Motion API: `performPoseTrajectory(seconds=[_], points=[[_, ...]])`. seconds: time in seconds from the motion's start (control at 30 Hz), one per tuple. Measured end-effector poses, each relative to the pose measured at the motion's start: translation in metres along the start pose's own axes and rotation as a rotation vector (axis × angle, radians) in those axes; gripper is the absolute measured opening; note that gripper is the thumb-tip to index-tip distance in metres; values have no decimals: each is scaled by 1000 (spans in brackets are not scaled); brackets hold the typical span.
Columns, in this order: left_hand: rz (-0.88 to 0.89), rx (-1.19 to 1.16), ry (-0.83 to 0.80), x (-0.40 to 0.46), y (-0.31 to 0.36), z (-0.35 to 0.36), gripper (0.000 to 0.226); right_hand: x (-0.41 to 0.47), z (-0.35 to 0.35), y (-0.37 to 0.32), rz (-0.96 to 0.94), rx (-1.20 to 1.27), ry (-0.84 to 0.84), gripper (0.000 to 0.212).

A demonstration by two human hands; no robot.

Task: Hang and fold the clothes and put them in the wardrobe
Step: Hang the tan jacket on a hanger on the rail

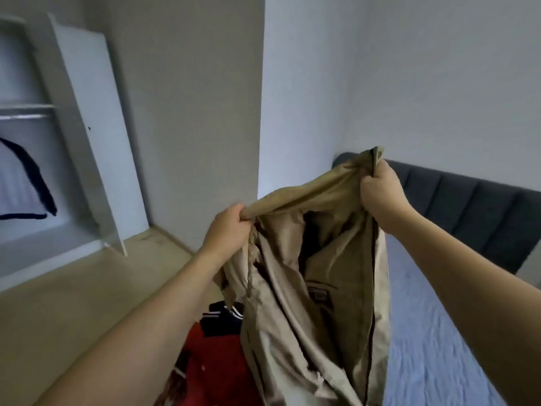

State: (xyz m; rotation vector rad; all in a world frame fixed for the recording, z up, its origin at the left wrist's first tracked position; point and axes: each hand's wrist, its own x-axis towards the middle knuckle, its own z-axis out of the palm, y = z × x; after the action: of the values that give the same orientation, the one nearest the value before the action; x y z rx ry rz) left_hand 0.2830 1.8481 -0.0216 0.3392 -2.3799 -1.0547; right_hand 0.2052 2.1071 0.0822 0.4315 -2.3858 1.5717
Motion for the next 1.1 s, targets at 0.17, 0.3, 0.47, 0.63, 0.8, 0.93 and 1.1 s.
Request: performPoseTrajectory(seconds=[0.17,0.3,0.47,0.63,0.8,0.93,1.1], points=[[127,154,209,58,-28,-130,17,-3,113,-70,-413,-643,-454,86],[216,250,309,86,-50,-213,19,4,213,-126,-528,-994,-317,12],[315,552,319,109,-120,-283,23,34,314,-184,-40,28,-173,16],[92,495,351,139,-219,-315,45,55,441,-233,-2,244,-281,17],[-262,215,122,192,-337,-357,15,92,545,-261,20,586,-617,18],[-421,-118,366,259,-403,-418,20,131,636,-289,-310,204,-673,25],[-333,-254,629,353,-451,-502,29,190,747,-315,-582,-285,-488,23]])
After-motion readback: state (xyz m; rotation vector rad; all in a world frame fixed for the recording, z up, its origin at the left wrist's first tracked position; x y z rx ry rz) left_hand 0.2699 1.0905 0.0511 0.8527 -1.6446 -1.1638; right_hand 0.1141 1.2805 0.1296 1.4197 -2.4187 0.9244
